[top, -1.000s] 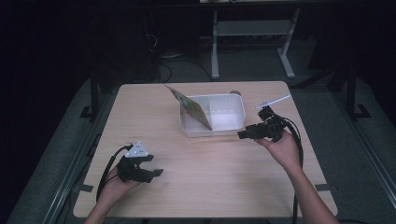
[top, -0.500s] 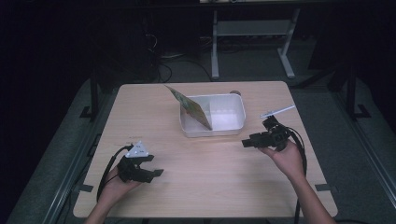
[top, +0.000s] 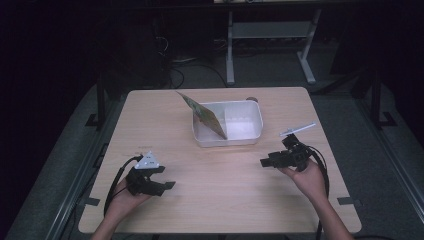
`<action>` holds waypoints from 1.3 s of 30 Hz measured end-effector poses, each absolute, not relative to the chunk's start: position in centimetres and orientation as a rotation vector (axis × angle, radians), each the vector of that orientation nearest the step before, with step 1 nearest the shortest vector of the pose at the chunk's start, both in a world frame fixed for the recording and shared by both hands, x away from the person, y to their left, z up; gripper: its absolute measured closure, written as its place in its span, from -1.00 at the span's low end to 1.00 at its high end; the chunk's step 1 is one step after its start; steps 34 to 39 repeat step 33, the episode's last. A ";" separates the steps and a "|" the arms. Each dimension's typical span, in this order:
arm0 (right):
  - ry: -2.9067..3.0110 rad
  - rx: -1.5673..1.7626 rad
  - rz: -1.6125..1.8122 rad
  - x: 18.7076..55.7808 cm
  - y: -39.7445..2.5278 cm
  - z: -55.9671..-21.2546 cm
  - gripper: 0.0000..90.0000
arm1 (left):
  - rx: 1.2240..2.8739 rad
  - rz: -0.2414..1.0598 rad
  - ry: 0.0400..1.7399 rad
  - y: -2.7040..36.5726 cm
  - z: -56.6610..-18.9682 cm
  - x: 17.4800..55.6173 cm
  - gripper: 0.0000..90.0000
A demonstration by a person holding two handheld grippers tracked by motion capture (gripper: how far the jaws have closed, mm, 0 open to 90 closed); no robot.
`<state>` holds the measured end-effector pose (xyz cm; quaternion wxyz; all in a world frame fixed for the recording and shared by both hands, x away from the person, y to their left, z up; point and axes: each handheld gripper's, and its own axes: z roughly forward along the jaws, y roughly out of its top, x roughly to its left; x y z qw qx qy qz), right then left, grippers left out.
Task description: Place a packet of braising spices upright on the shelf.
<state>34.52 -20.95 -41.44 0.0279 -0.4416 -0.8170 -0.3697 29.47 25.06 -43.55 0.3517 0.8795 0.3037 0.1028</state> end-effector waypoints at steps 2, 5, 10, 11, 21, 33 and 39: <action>-2.518 -1.365 -1.136 34.3 -21.1 -41.7 0.02 | 2.275 0.267 0.787 25.1 -43.5 29.5 -0.34; -2.511 -1.367 -1.141 34.0 -21.3 -42.1 0.03 | 2.278 0.265 0.785 25.0 -43.6 29.5 -0.34; -2.501 -1.376 -1.148 33.5 -21.6 -42.6 0.02 | 2.279 0.266 0.785 25.0 -43.6 29.4 -0.34; -2.497 -1.378 -1.149 33.4 -21.7 -42.6 0.02 | 2.280 0.266 0.784 24.9 -43.6 29.4 -0.34; -2.487 -1.371 -1.152 32.4 -21.8 -43.5 0.02 | 2.280 0.266 0.782 24.9 -43.6 29.4 -0.34; -2.482 -1.378 -1.214 30.2 -22.3 -44.5 -0.02 | 2.281 0.265 0.778 24.8 -43.6 29.4 -0.34; -2.482 -1.378 -1.214 30.2 -22.3 -44.5 -0.02 | 2.281 0.265 0.778 24.8 -43.6 29.4 -0.34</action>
